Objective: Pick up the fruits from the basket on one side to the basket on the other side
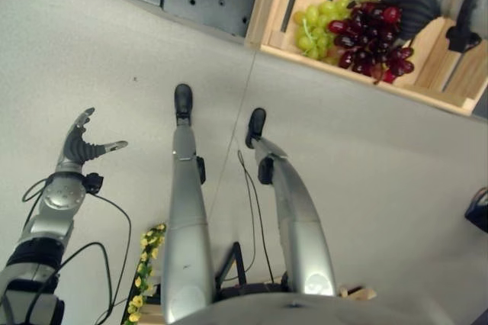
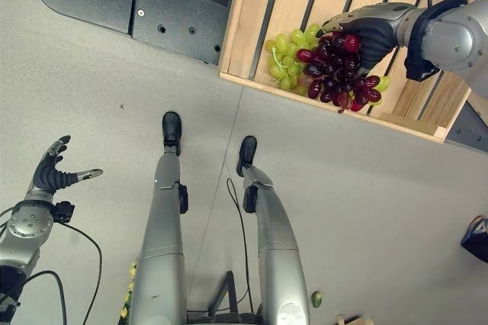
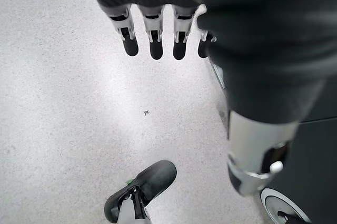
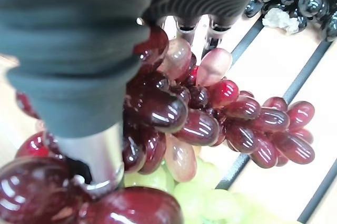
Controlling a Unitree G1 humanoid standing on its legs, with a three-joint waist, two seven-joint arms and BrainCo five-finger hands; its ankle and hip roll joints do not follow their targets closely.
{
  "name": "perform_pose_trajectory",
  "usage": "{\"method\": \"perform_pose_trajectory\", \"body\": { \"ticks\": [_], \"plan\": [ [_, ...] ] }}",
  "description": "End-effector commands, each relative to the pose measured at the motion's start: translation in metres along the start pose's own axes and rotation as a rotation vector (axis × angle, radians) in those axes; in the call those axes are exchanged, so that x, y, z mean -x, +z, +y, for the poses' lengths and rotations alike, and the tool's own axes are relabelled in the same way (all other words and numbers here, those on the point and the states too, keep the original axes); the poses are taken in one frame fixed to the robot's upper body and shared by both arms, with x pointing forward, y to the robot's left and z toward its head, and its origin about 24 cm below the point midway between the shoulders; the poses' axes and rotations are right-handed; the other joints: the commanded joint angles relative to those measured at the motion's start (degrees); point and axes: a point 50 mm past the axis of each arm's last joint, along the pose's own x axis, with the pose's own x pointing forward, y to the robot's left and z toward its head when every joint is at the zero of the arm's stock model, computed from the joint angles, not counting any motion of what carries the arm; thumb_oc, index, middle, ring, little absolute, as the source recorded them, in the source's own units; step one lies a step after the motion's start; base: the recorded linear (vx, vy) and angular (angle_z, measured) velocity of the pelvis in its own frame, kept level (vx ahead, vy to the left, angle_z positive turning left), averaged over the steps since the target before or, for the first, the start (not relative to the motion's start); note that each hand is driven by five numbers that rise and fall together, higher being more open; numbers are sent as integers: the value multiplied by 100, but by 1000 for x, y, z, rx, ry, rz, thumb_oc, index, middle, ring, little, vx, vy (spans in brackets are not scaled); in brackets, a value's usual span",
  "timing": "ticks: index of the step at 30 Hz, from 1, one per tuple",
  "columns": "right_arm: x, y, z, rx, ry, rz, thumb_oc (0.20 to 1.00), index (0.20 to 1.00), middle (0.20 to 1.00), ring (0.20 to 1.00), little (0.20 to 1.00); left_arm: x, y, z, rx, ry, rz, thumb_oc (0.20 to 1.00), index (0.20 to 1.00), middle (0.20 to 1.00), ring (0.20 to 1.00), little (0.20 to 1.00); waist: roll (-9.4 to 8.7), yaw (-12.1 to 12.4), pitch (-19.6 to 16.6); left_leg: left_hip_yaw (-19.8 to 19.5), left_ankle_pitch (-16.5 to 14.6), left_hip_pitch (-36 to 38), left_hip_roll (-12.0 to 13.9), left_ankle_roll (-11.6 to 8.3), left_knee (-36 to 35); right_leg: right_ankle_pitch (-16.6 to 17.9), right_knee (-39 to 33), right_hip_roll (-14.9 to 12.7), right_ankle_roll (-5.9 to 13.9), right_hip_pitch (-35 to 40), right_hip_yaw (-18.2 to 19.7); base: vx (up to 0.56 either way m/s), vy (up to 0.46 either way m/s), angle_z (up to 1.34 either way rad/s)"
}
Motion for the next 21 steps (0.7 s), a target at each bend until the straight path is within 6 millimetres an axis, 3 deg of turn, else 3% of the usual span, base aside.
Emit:
{"method": "perform_pose_trajectory", "body": {
  "ticks": [1, 2, 4, 7, 8, 21],
  "plan": [
    [-3, 11, 52, -3, 237, -64, 1000, 1000, 1000, 1000, 1000, -1, 5, 8, 22, 35, -23, 1000, 1000, 1000, 1000, 1000, -48, -84, 116, -23, -650, 53, -6, -55, 559, 375, -424, -55, 665, 165, 198, 0, 0, 0],
    [-4, 12, 53, 0, 240, -69, 592, 592, 592, 592, 592, -2, 6, 8, 21, 35, -25, 1000, 1000, 1000, 1000, 1000, -48, -78, 116, -24, -652, 47, -9, -55, 561, 374, -423, -58, 664, 161, 198, 0, 0, 0],
    [-7, 14, 52, 4, 240, -73, 395, 395, 395, 395, 395, -3, 6, 8, 21, 37, -27, 1000, 1000, 1000, 1000, 1000, -30, -67, 116, -24, -648, 35, -10, -51, 556, 371, -414, -54, 664, 143, 197, 0, 0, 0],
    [-10, 15, 51, 9, 242, -74, 316, 316, 316, 316, 316, -4, 7, 9, 21, 40, -28, 1000, 1000, 1000, 1000, 1000, -32, -50, 116, -24, -644, 13, -17, -49, 567, 373, -400, -53, 658, 120, 197, 0, 0, 0],
    [-14, 18, 49, 25, 234, -81, 200, 200, 200, 200, 200, -6, 8, 11, 16, 42, -23, 1000, 1000, 1000, 1000, 1000, -47, -27, 116, -27, -641, -7, -6, -50, 564, 360, -389, -50, 651, 96, 192, 0, 0, 0],
    [-22, 24, 46, 40, 225, -101, 200, 200, 200, 200, 200, -8, 8, 12, 31, 55, -18, 1000, 1000, 1000, 1000, 1000, -27, 9, 116, -60, -593, -68, -18, -47, 525, 366, -397, -61, 660, 39, 157, 0, 0, 0]
  ]
}}
